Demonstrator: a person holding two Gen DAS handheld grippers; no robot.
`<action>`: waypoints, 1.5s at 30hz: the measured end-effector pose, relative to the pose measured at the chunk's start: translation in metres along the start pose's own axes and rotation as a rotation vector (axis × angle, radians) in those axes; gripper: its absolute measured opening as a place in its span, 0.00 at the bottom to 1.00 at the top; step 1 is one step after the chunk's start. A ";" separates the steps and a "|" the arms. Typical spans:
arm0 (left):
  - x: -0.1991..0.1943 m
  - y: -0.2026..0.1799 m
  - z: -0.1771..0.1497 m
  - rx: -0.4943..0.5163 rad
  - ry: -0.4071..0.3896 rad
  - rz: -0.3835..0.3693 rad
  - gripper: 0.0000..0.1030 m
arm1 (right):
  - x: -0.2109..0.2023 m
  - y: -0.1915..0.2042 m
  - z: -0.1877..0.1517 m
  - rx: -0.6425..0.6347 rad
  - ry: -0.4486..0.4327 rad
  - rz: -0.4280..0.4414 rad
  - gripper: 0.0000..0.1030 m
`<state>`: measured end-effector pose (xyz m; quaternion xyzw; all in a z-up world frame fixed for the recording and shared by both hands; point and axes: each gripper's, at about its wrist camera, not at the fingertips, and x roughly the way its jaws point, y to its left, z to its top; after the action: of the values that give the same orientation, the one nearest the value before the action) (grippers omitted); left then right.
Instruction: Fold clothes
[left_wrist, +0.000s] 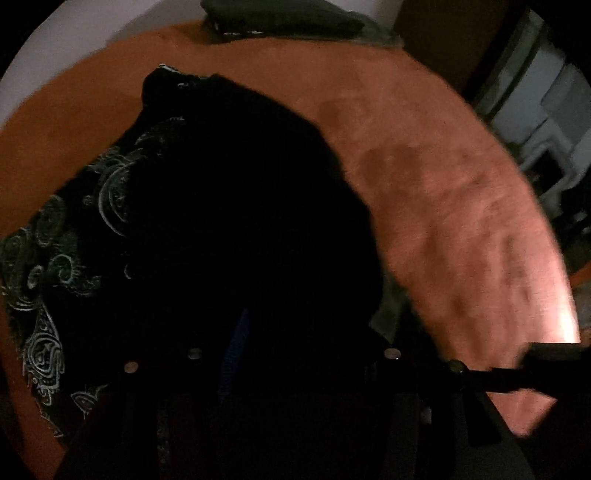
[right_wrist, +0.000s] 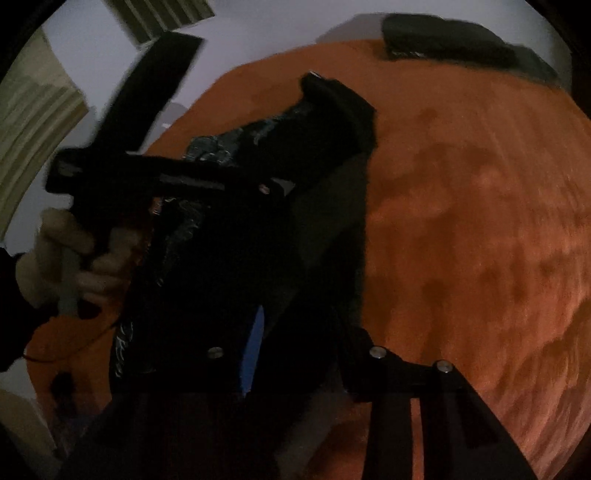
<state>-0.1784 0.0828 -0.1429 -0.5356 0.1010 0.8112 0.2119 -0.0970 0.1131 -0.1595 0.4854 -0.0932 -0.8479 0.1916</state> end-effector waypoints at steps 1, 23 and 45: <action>0.000 0.005 -0.004 -0.022 -0.018 0.061 0.07 | -0.002 -0.003 -0.005 0.001 0.001 -0.015 0.35; -0.069 0.181 -0.077 -0.547 -0.112 -0.001 0.49 | 0.013 -0.008 0.127 -0.226 -0.025 -0.028 0.35; -0.079 0.222 -0.079 -0.608 -0.195 0.091 0.43 | 0.098 -0.018 0.215 -0.123 -0.039 -0.153 0.02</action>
<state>-0.1872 -0.1644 -0.1174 -0.4889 -0.1431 0.8604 0.0142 -0.3310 0.0824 -0.1329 0.4620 -0.0074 -0.8734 0.1538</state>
